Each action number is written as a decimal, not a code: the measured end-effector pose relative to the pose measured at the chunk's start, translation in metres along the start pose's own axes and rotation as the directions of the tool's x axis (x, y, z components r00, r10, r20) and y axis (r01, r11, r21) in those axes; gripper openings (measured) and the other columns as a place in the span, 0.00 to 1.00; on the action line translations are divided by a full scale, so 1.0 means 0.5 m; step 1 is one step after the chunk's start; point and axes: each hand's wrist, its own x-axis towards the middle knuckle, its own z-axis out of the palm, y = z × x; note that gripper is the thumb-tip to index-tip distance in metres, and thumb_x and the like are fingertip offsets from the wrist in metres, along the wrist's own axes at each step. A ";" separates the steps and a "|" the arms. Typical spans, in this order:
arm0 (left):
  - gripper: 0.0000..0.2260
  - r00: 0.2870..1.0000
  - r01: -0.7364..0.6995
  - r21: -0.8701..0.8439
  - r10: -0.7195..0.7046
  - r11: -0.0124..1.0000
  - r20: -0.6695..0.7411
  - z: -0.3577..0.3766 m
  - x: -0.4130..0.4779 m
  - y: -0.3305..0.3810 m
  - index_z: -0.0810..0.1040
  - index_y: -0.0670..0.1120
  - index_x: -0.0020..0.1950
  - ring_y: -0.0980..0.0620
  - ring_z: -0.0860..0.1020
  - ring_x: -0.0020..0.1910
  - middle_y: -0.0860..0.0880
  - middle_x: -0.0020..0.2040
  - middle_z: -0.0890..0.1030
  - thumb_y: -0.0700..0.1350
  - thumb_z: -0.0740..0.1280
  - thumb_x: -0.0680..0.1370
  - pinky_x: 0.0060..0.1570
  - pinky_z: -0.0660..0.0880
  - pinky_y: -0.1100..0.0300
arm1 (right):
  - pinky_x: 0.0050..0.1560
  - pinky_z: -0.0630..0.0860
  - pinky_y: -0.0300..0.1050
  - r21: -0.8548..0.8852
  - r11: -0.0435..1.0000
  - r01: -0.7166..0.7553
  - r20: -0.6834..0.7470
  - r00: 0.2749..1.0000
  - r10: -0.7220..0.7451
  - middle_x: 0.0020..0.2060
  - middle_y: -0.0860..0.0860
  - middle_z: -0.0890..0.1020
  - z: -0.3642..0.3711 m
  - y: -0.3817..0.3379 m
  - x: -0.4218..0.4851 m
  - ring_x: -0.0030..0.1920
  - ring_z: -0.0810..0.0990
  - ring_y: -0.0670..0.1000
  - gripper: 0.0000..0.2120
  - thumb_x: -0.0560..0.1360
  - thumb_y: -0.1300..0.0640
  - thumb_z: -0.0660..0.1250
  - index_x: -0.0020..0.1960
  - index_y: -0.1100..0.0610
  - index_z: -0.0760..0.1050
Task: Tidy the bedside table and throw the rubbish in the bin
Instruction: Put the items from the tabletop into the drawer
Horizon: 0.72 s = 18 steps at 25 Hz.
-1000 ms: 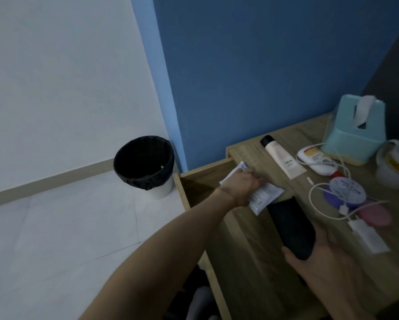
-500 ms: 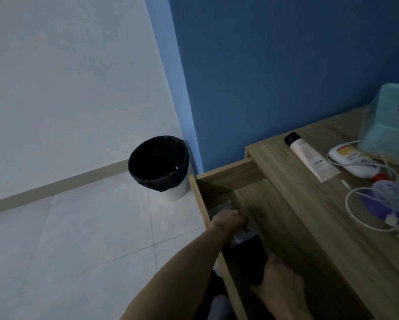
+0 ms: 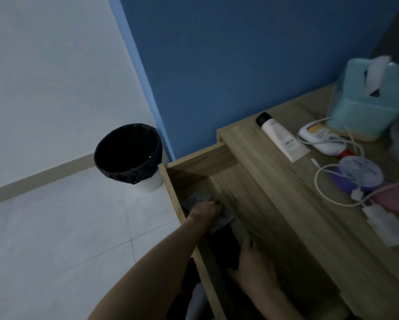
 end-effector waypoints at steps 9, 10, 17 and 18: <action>0.19 0.702 -0.401 -0.442 -0.040 0.802 -0.711 -0.199 0.014 0.188 0.69 0.49 0.66 0.48 0.65 0.70 0.46 0.70 0.67 0.45 0.65 0.75 0.70 0.65 0.48 | 0.45 0.74 0.49 0.283 0.939 0.195 -0.697 0.715 0.061 0.49 0.51 0.75 -0.325 0.139 -0.060 0.47 0.75 0.53 0.17 0.71 0.54 0.70 0.57 0.55 0.70; 0.23 0.781 -0.363 -0.480 -0.020 0.798 -0.624 -0.212 0.032 0.214 0.65 0.52 0.70 0.46 0.58 0.74 0.46 0.74 0.61 0.47 0.66 0.76 0.71 0.61 0.46 | 0.46 0.74 0.52 0.305 0.937 0.169 -0.712 0.694 0.106 0.52 0.54 0.75 -0.354 0.152 -0.034 0.49 0.75 0.56 0.20 0.71 0.53 0.69 0.60 0.54 0.69; 0.28 0.952 -0.143 -0.239 0.067 0.961 -0.299 -0.217 0.121 0.280 0.51 0.60 0.75 0.38 0.36 0.76 0.51 0.79 0.40 0.57 0.58 0.78 0.72 0.41 0.39 | 0.53 0.68 0.55 -0.069 0.973 0.220 -0.802 0.568 -0.186 0.53 0.69 0.75 -0.439 0.155 0.171 0.53 0.73 0.68 0.16 0.71 0.62 0.64 0.57 0.67 0.74; 0.28 0.949 -0.129 -0.228 0.054 0.965 -0.311 -0.214 0.128 0.279 0.52 0.60 0.75 0.37 0.37 0.76 0.52 0.79 0.41 0.59 0.58 0.78 0.72 0.41 0.39 | 0.53 0.69 0.55 -0.101 0.970 0.223 -0.784 0.582 -0.216 0.51 0.70 0.76 -0.442 0.157 0.196 0.52 0.74 0.68 0.15 0.71 0.64 0.63 0.55 0.68 0.75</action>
